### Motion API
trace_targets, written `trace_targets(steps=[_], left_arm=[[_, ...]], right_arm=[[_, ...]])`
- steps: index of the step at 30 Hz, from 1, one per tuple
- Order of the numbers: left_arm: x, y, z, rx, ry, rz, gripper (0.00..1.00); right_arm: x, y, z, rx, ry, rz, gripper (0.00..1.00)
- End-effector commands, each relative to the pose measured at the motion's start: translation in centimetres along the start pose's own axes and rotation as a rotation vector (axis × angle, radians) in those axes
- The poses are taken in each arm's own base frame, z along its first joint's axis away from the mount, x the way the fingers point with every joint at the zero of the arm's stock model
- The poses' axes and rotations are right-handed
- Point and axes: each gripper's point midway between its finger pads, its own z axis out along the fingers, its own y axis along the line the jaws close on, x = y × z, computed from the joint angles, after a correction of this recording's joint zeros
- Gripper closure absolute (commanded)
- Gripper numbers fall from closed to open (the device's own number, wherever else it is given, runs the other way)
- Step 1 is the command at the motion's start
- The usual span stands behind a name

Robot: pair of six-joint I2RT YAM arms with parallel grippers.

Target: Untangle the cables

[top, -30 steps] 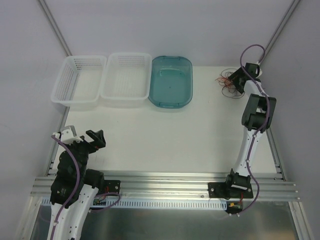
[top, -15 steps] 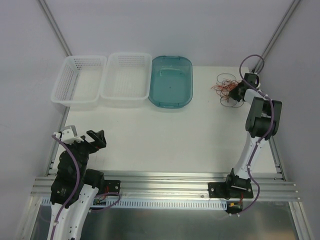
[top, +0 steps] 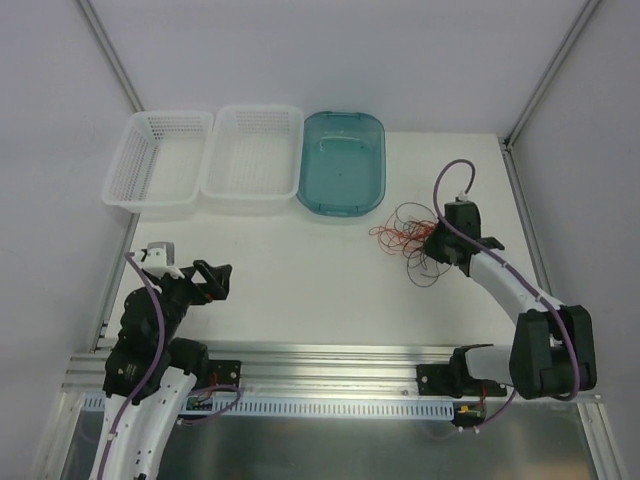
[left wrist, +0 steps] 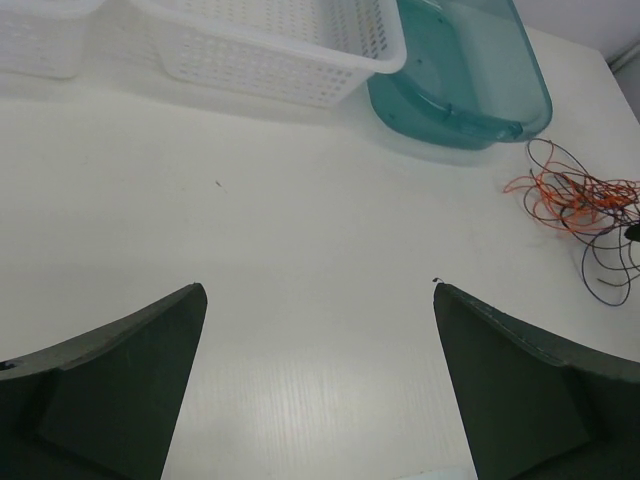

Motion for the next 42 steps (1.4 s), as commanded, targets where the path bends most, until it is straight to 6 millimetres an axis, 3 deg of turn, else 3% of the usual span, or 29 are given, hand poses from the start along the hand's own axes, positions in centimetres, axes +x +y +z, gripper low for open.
trace_targets(steps=[1, 7, 13, 15, 18, 24, 25, 28, 30, 37, 39, 40, 42], left_arm=[[0.6, -3.1, 0.8, 0.168, 0.063, 0.013, 0.01], [2.4, -5.0, 1.1, 0.284, 0.168, 0.008, 0.01], [4.6, -6.2, 1.6, 0.340, 0.308, -0.046, 0.01], [5.2, -6.5, 1.8, 0.351, 0.361, -0.069, 0.01], [5.6, -6.9, 2.1, 0.352, 0.410, -0.100, 0.01], [6.1, -7.0, 2.7, 0.331, 0.458, -0.163, 0.01], [6.2, -7.0, 2.8, 0.325, 0.461, -0.177, 0.01], [7.0, -7.1, 3.3, 0.316, 0.493, -0.206, 0.01], [7.9, -7.3, 3.7, 0.311, 0.529, -0.221, 0.01], [9.4, -9.4, 5.7, 0.280, 0.569, -0.194, 0.04], [10.0, -9.2, 7.0, 0.218, 0.564, -0.161, 0.04], [10.2, -10.0, 7.1, 0.226, 0.569, -0.142, 0.05], [11.1, -9.2, 8.4, 0.129, 0.570, -0.111, 0.09]], right_arm=[[5.4, 1.2, -2.4, -0.055, 0.081, -0.169, 0.99], [12.4, 6.2, -5.9, -0.255, 0.189, -0.384, 0.99], [18.0, 14.2, -11.5, -0.592, 0.245, -0.646, 0.99], [18.2, 16.3, -12.2, -0.625, 0.232, -0.752, 0.99], [18.2, 17.1, -11.6, -0.598, 0.206, -0.818, 0.94], [16.2, 14.2, -8.4, -0.387, 0.157, -0.840, 0.68], [15.9, 13.7, -8.3, -0.375, 0.154, -0.822, 0.56], [16.1, 12.0, -8.2, -0.348, 0.155, -0.824, 0.37], [16.2, 11.6, -9.0, -0.383, 0.147, -0.838, 0.31], [14.5, 11.0, -11.6, -0.438, 0.039, -0.822, 0.29], [14.6, 10.8, -11.8, -0.451, 0.030, -0.808, 0.30], [14.7, 11.2, -11.8, -0.471, 0.022, -0.803, 0.30], [15.6, 11.0, -11.6, -0.489, 0.036, -0.792, 0.30]])
